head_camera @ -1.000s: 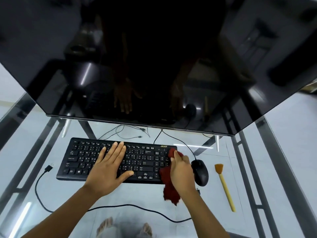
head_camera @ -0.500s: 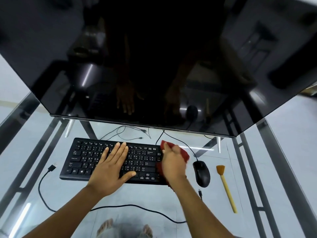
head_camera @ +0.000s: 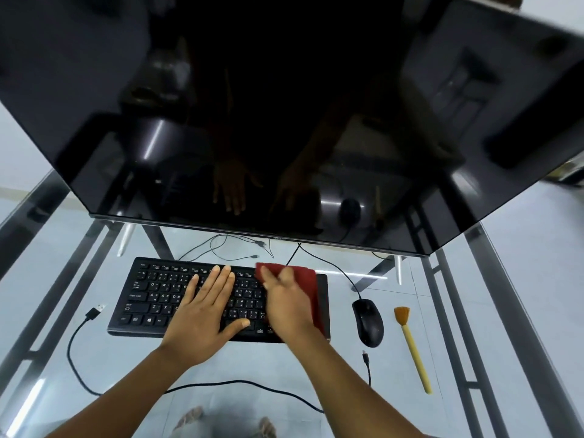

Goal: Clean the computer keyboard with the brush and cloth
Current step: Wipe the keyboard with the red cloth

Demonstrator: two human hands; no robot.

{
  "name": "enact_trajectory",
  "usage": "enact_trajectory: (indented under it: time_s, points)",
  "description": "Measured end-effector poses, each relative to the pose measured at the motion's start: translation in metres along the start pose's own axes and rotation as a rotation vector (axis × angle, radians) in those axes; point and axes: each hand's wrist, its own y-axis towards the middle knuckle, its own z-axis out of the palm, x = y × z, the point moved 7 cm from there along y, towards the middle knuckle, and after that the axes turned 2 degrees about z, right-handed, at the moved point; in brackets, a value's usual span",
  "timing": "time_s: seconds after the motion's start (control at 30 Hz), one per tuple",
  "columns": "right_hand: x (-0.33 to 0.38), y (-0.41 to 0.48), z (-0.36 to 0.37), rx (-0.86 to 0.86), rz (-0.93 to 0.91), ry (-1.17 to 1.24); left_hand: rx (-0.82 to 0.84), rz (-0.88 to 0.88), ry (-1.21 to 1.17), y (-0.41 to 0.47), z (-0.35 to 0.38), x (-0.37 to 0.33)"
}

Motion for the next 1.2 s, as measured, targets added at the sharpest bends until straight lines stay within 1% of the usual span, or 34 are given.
enact_trajectory:
  time_s: [0.03,0.07,0.1,0.2,0.23,0.27,0.33,0.4,0.43,0.47,0.5,0.53,0.57,0.6,0.63,0.67,0.7,0.73,0.77,0.83,0.87,0.9,0.93,1.03,1.07,1.17,1.2]
  points:
    - [0.009,0.000,0.003,0.015,-0.063,0.001,0.003,-0.002,-0.001,0.000,0.000,0.000]
    - [0.006,0.001,0.003,0.019,-0.085,-0.004,0.005,-0.002,0.002,0.000,0.000,0.000]
    - [-0.006,0.003,0.000,0.001,-0.056,0.004,0.008,-0.001,0.004,0.000,0.000,0.000]
    - [-0.061,-0.004,-0.015,-0.084,0.190,0.027,0.024,-0.011,-0.001,0.000,0.000,0.001]
    - [-0.066,-0.008,-0.016,-0.088,0.246,0.005,0.028,-0.013,0.000,0.000,0.000,0.000]
    - [-0.061,-0.010,-0.015,-0.086,0.265,-0.024,0.034,-0.013,-0.001,0.000,-0.001,0.000]
    - [-0.025,-0.013,-0.007,-0.068,0.177,-0.035,0.046,-0.011,-0.010,-0.001,-0.002,0.000]
    - [0.012,-0.014,0.005,-0.005,-0.003,-0.023,0.054,-0.019,-0.026,0.000,-0.003,-0.001]
    - [0.019,-0.013,0.008,0.007,-0.082,-0.005,0.069,-0.015,-0.040,0.001,-0.003,-0.001]
    - [0.016,-0.013,0.007,0.013,-0.099,0.033,0.079,-0.005,-0.053,0.001,-0.004,-0.001]
    - [0.004,-0.012,0.001,0.004,-0.052,0.071,0.083,0.006,-0.060,0.002,-0.005,0.001]
    - [-0.012,-0.012,-0.003,0.013,0.013,0.072,0.078,0.021,-0.057,0.002,-0.007,0.004]
    - [-0.033,-0.015,-0.009,-0.014,0.093,0.039,0.070,0.031,-0.050,0.001,-0.010,0.008]
    - [-0.046,-0.019,-0.016,-0.114,0.126,-0.038,0.056,0.030,-0.043,-0.001,-0.016,0.017]
    - [-0.051,-0.024,-0.022,-0.209,0.112,-0.099,0.045,0.016,-0.038,-0.004,-0.021,0.029]
    - [-0.051,-0.031,-0.022,-0.239,0.115,-0.090,0.043,-0.007,-0.035,-0.008,-0.026,0.042]
    - [-0.044,-0.038,-0.018,-0.212,0.138,-0.015,0.051,-0.030,-0.036,-0.012,-0.028,0.055]
    - [-0.025,-0.046,-0.009,-0.178,0.085,-0.035,0.064,-0.047,-0.043,-0.016,-0.029,0.065]
    - [-0.004,-0.053,0.005,-0.131,-0.006,-0.019,0.081,-0.056,-0.052,-0.019,-0.028,0.072]
    - [0.048,-0.062,0.031,-0.067,-0.279,-0.038,0.103,-0.047,-0.065,-0.021,-0.025,0.077]
    - [0.060,-0.065,0.040,-0.049,-0.368,-0.042,0.107,-0.038,-0.071,-0.021,-0.024,0.077]
    - [0.059,-0.062,0.044,-0.052,-0.386,-0.047,0.106,-0.034,-0.077,-0.020,-0.024,0.075]
    - [0.055,-0.054,0.040,-0.071,-0.325,-0.020,0.100,-0.033,-0.085,-0.020,-0.024,0.076]
    - [0.020,-0.039,0.025,-0.176,0.003,0.054,0.090,-0.019,-0.080,-0.018,-0.026,0.071]
    - [0.028,-0.036,0.026,-0.192,0.015,0.039,0.089,-0.023,-0.085,-0.021,-0.026,0.078]
    - [0.062,-0.039,0.038,-0.114,-0.272,-0.022,0.098,-0.011,-0.082,-0.021,-0.026,0.075]
    - [0.063,-0.038,0.035,-0.124,-0.301,-0.042,0.103,-0.006,-0.082,-0.021,-0.026,0.073]
